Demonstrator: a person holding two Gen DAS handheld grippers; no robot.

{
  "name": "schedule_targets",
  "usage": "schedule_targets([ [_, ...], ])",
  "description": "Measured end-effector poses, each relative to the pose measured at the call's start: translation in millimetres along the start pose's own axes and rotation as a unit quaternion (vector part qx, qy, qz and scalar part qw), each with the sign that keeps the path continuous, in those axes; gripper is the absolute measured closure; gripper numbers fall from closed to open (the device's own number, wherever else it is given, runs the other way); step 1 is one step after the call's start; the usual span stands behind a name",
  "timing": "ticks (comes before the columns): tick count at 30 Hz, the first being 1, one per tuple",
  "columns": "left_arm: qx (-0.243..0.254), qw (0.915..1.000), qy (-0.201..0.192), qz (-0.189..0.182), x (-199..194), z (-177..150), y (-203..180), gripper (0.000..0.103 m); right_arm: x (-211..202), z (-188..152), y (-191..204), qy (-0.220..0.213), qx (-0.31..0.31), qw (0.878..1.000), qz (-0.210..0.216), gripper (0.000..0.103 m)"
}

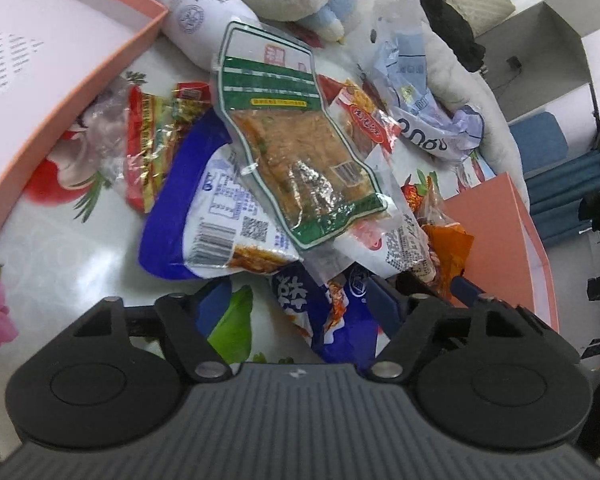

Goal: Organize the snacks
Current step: 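Reach both grippers into the snack pile and close on packets, then lift blue snack packet with left gripper while right gripper lifts clear meat packet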

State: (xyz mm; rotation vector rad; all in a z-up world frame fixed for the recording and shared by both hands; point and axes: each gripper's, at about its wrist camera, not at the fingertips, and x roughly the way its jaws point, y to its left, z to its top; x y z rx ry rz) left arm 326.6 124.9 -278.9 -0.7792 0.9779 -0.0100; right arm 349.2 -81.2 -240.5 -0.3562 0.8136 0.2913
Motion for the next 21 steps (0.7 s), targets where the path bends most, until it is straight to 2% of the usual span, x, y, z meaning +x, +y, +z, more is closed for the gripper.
schedule_targets([
  [3, 0.002, 1.0, -0.005, -0.003, 6.2, 0.8, -0.8, 0.04, 10.2, -2.2, -3.2, 0.006, 0.008, 1.0, 0.005, 0.028],
  [5, 0.002, 1.0, -0.007, -0.002, 8.2, 1.4, -1.5, 0.043, 14.3, -3.1, -1.3, 0.003, 0.003, 1.0, 0.003, 0.027],
  [9, 0.008, 0.9999, -0.01, 0.005, 12.9, -0.2, -3.5, 0.059, 20.9, -3.8, 2.6, 0.002, -0.008, 1.0, 0.001, 0.025],
  [11, 0.01, 0.9999, -0.009, 0.004, 11.7, -2.0, -2.8, 0.065, 21.5, -3.4, 1.2, -0.003, -0.007, 1.0, 0.0, 0.027],
  [12, 0.01, 0.9999, -0.007, 0.004, 12.1, -2.8, -3.0, 0.068, 21.7, -2.9, 0.5, -0.003, -0.005, 1.0, -0.001, 0.033],
  [20, 0.029, 0.9995, -0.013, 0.01, -0.7, -13.6, -1.9, 0.077, 13.0, -0.8, -7.3, -0.004, 0.037, 0.999, 0.011, 0.045],
  [21, 0.029, 0.9994, -0.012, 0.012, -3.2, -15.4, -1.3, 0.078, 10.9, -1.5, -7.5, -0.002, 0.04, 0.999, 0.013, 0.049],
])
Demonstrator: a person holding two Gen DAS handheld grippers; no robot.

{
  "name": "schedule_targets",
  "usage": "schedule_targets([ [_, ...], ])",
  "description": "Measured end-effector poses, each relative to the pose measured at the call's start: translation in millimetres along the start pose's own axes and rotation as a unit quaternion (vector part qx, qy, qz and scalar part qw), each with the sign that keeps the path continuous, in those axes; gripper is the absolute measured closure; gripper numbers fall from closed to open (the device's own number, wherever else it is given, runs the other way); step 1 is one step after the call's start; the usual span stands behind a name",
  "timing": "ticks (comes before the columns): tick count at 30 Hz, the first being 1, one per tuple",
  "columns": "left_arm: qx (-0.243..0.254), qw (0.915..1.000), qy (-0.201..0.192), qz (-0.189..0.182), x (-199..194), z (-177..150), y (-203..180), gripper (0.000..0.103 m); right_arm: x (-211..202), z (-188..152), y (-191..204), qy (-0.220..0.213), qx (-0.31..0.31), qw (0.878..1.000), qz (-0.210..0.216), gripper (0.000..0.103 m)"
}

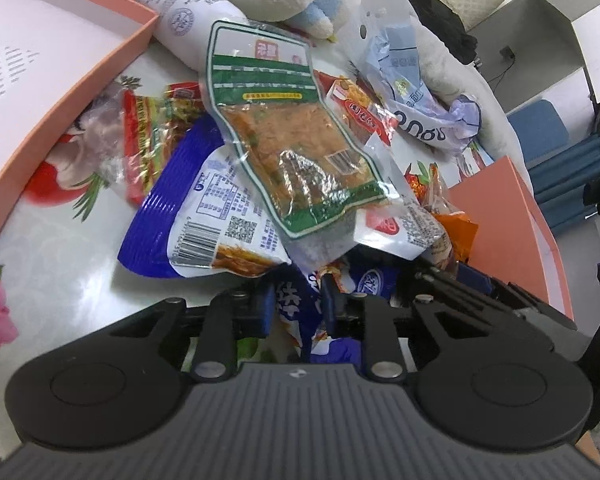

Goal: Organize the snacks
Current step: 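Lift blue snack packet with left gripper while right gripper lifts clear meat packet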

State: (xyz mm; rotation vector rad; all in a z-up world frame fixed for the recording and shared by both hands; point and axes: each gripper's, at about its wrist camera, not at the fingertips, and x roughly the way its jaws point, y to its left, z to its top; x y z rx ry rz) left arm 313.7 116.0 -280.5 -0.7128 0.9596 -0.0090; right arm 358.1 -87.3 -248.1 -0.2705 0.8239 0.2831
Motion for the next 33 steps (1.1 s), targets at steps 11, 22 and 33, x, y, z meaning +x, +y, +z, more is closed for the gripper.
schedule_targets([
  [11, 0.013, 0.9996, 0.0, 0.024, -50.7, -33.3, 1.8, 0.091, -51.6, -28.1, 7.4, 0.024, 0.03, 0.999, 0.028, 0.055],
  [22, 0.035, 0.9979, -0.028, 0.046, -121.8, -81.1, -5.6, 0.091, -134.6, -63.6, 5.1, 0.012, 0.072, 0.996, 0.057, 0.056],
  [33, 0.076, 0.9938, -0.068, 0.046, -190.3, -126.5, -36.2, 0.092, -204.7, -91.0, -15.0, -0.014, 0.136, 0.987, 0.087, 0.056],
])
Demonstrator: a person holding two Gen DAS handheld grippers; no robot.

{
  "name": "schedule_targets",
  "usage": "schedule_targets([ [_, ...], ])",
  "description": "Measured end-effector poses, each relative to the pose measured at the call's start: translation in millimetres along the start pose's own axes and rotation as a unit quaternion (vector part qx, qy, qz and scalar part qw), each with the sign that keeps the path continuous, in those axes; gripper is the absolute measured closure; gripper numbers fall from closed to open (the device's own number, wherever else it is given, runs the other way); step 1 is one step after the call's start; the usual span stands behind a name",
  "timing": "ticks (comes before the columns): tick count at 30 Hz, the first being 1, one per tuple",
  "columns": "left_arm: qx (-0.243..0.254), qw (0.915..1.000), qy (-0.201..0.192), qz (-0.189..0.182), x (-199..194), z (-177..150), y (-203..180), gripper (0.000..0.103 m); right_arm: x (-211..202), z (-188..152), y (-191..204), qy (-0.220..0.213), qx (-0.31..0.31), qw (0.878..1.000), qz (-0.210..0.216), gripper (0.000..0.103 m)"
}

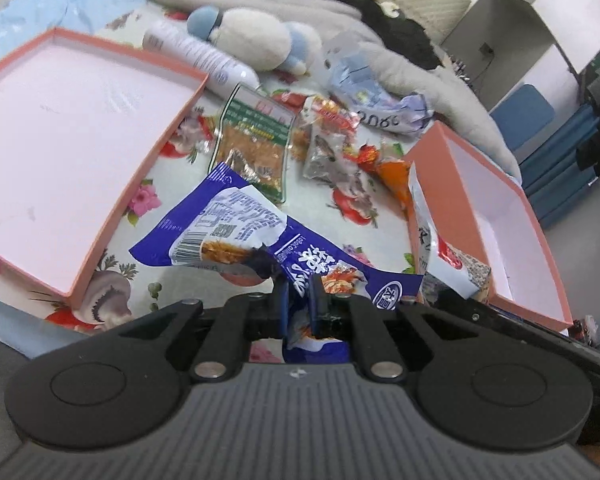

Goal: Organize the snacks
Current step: 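Lift blue snack packet with left gripper while right gripper lifts clear meat packet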

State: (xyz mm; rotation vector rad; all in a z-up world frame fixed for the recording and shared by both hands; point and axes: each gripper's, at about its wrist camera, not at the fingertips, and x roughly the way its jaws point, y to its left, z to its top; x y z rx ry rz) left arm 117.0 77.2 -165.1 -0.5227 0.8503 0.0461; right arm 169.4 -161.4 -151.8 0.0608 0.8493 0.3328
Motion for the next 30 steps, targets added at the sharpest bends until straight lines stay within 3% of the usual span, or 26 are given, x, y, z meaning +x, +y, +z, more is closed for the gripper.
schedule_targets([
  [16, 0.086, 0.9957, -0.031, -0.015, -60.9, -21.9, -65.0, 0.092, -88.3, -7.8, -30.2, -0.058, 0.033, 0.998, -0.006, 0.056],
  [30, 0.168, 0.9825, -0.022, -0.078, -50.9, -23.4, -151.6, 0.092, -126.8, -16.4, -86.4, -0.096, 0.089, 0.989, -0.062, 0.056],
])
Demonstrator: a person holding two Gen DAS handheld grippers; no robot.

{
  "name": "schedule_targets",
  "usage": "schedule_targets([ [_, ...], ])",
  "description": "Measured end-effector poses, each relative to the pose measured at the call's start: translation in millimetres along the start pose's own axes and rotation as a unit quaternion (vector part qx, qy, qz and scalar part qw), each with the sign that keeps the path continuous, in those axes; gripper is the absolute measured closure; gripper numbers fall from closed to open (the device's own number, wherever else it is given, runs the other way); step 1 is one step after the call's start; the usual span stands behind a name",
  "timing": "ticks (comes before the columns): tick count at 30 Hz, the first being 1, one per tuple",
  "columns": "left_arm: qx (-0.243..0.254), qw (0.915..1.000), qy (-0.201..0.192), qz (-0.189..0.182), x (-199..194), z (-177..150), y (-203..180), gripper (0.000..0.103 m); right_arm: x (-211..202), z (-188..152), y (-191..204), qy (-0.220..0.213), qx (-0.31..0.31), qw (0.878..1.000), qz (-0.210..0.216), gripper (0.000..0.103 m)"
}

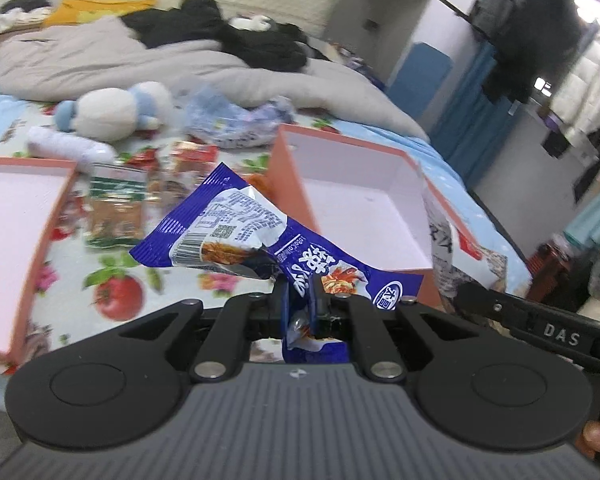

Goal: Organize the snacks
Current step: 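Lift blue snack packet with left gripper while right gripper lifts clear meat packet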

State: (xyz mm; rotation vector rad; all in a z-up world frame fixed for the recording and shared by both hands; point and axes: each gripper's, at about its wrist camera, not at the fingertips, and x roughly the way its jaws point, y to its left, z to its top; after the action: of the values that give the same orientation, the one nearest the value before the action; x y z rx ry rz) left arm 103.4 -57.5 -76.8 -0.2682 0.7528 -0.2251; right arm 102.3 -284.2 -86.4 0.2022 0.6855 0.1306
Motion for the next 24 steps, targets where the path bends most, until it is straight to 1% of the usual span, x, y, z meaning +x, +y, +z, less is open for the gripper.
schedule_targets([
  [7, 0.038, 0.9992, 0.011, -0.011, 33.5, 26.4, -33.1, 0.092, 17.0, 17.7, -25.1, -0.004, 0.029, 1.0, -0.012, 0.056],
  [14, 0.044, 0.9985, 0.023, -0.021, 82.6, 60.7, -50.2, 0.092, 43.9, 49.0, -46.8, -0.007, 0.037, 0.999, -0.018, 0.056],
  [18, 0.048, 0.9977, 0.039, -0.028, 120.5, 82.2, -55.9, 0.092, 65.6, 68.5, -60.9, -0.003, 0.042, 0.999, -0.011, 0.055],
  [20, 0.059, 0.9966, 0.048, -0.031, 142.5, 92.2, -59.9, 0.092, 79.0, 76.6, -69.0, 0.002, 0.044, 0.999, -0.023, 0.055],
  [24, 0.061, 0.9951, 0.071, -0.032, 186.8, 108.0, -63.9, 0.092, 107.6, 88.6, -81.8, 0.015, 0.045, 0.998, -0.029, 0.055],
])
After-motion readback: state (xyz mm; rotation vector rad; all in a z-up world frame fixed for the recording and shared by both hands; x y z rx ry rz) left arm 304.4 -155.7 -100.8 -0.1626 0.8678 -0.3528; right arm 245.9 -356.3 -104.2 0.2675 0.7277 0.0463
